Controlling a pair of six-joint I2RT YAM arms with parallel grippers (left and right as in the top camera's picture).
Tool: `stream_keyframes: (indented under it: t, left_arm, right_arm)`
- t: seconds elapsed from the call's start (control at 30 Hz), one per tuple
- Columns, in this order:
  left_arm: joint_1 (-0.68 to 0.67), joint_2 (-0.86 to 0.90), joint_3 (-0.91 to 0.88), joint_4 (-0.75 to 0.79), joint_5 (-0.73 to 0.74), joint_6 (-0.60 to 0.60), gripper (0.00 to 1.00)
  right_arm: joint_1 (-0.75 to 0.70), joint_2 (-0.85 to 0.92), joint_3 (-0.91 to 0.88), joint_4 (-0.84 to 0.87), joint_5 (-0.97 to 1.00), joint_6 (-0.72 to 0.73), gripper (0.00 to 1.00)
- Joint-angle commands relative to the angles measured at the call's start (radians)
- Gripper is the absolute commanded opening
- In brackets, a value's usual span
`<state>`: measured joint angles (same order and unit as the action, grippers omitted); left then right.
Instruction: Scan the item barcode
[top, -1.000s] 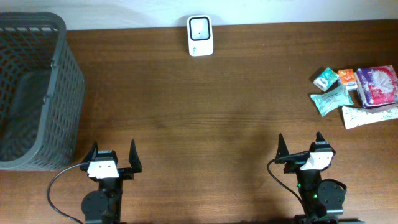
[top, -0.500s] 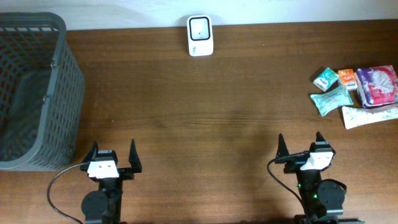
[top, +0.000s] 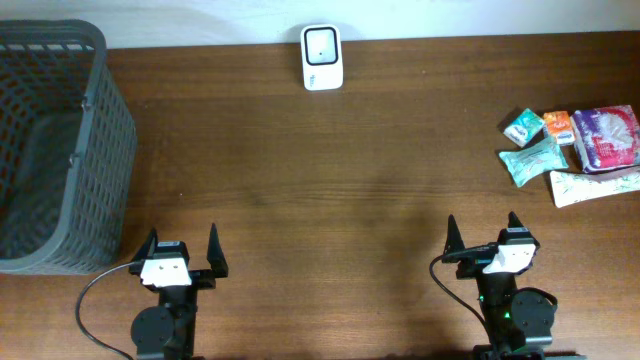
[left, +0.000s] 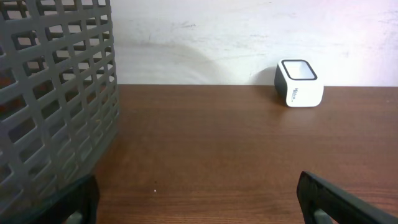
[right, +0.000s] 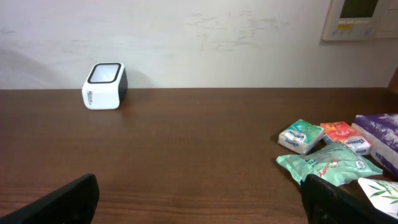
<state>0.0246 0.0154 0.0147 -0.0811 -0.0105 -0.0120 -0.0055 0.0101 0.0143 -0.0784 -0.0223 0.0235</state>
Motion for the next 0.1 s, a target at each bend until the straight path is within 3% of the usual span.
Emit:
stream_keyframes:
  t: [0.0,0.07]
  left_arm:
    - [-0.004,-0.010,-0.006,-0.002,0.014,-0.010,0.99]
    - [-0.004,-0.010,-0.006,-0.002,0.014,-0.010,0.99]
  right_arm:
    - [0.005,-0.007,-0.009,-0.002,0.016,0.000,0.99]
    - [0.005,-0.007,-0.009,-0.002,0.016,0.000,0.99]
